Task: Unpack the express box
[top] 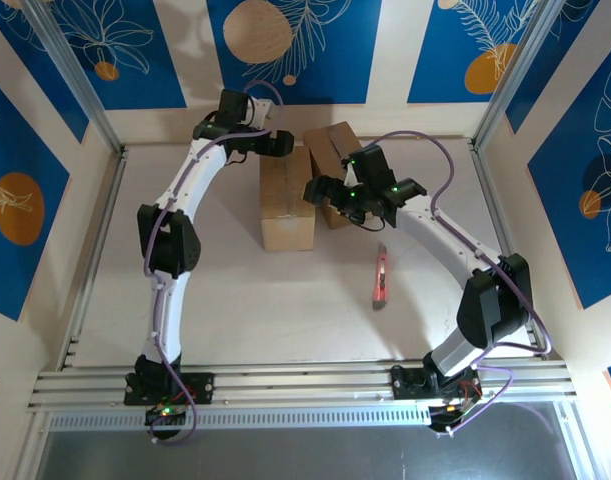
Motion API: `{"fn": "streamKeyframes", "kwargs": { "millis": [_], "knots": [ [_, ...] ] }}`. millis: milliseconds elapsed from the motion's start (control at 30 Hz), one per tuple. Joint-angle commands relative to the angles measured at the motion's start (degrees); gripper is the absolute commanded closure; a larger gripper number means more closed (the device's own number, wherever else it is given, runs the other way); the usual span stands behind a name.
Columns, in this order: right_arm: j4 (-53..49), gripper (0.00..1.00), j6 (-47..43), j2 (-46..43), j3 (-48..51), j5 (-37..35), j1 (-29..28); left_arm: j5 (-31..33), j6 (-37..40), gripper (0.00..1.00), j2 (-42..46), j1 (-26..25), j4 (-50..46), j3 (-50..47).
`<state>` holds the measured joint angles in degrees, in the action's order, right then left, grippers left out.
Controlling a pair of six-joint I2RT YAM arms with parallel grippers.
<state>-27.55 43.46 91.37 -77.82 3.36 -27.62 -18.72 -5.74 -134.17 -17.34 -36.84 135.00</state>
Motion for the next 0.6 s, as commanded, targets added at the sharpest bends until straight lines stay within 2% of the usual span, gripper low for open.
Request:
{"fn": "streamKeyframes", "kwargs": {
  "millis": [0, 300, 567],
  "knots": [
    [0.18, 0.01, 1.26, 1.85, -0.74, 2.37, -0.94, -3.75, 1.69, 0.00, -2.30, 0.58, 4.26, 2.61],
    [2.41, 0.01, 3.86, 4.96, -1.06, 4.96, -3.09, -6.12, 2.12, 0.00, -2.75, 0.78, 1.34, -0.30],
    [4.29, 0.01, 8.59, 5.37, 1.36, 7.04, -4.63, -5.34, 3.01, 0.02, 9.40, 0.82, 5.64, -18.73]
  ]
}}
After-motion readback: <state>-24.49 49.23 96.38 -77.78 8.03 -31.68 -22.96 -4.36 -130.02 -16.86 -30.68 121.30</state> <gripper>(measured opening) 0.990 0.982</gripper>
